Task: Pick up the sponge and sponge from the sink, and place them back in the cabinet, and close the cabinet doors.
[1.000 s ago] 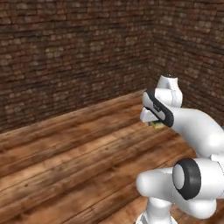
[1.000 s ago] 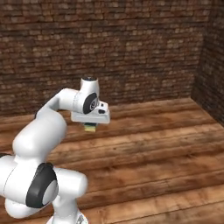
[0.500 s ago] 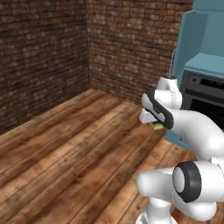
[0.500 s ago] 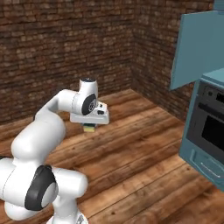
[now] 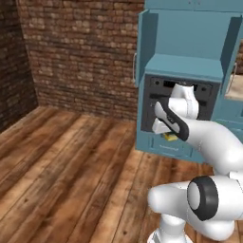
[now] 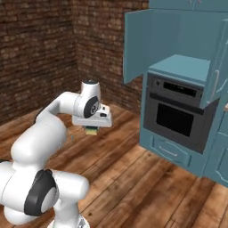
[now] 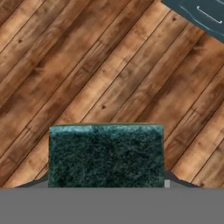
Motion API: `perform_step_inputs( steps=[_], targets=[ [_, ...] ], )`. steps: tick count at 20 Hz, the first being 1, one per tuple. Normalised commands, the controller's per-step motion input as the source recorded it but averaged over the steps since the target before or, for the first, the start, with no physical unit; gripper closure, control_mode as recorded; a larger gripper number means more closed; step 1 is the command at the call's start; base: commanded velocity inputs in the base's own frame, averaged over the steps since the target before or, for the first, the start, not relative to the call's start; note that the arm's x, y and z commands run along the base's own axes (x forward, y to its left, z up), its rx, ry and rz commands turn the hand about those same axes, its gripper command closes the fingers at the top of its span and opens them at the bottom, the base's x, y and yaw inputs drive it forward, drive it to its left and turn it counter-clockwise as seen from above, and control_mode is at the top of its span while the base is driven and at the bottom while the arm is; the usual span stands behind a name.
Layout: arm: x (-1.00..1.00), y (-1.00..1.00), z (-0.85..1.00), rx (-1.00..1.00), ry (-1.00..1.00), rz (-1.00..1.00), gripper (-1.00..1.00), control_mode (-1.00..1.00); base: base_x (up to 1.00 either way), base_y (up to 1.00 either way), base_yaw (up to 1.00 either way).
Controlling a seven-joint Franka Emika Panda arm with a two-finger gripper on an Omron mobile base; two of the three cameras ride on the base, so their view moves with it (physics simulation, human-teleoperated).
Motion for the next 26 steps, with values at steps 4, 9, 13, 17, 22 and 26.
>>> perform_step_inputs(
  steps=[4, 9, 13, 17, 22, 26],
  targets=[
    [0.00, 0.00, 0.00, 0.00, 0.00, 0.00, 1.00, 1.00, 0.55, 0.00, -0.42],
    [0.00, 0.00, 0.00, 0.00, 0.00, 0.00, 1.00, 1.00, 0.57, 0.00, -0.41],
    [0.00, 0.00, 0.00, 0.00, 0.00, 0.00, 1.00, 1.00, 0.54, 0.03, -0.37],
    [0.00, 0.00, 0.00, 0.00, 0.00, 0.00, 1.00, 1.00, 0.39, 0.25, -0.24],
    [0.00, 0.00, 0.00, 0.00, 0.00, 0.00, 1.00, 1.00, 0.37, 0.41, -0.15],
    [0.00, 0.00, 0.00, 0.00, 0.00, 0.00, 1.00, 1.00, 0.33, 0.41, -0.06]
  ],
)
